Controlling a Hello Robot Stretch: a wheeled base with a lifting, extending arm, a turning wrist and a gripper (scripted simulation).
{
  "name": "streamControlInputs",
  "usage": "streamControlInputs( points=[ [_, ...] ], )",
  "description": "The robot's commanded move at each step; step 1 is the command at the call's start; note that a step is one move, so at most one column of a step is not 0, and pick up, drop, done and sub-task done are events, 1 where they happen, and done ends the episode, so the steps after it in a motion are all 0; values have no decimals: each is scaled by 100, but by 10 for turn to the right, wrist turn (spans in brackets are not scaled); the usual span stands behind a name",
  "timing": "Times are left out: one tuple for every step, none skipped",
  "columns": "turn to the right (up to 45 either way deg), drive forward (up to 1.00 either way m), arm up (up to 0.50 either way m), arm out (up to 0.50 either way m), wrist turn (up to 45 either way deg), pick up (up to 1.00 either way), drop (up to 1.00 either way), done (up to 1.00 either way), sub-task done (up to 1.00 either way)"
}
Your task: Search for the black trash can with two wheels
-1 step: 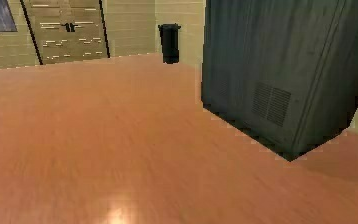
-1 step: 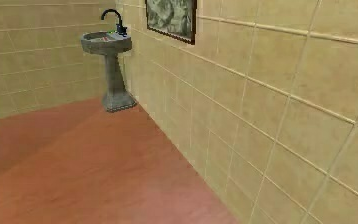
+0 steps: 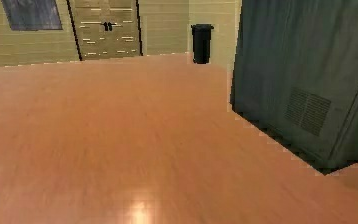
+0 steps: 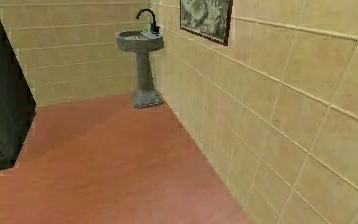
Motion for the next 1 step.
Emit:
streamControlInputs(
  points=[
    [0,100,0,0,0,0,0,0,0]
  ],
)
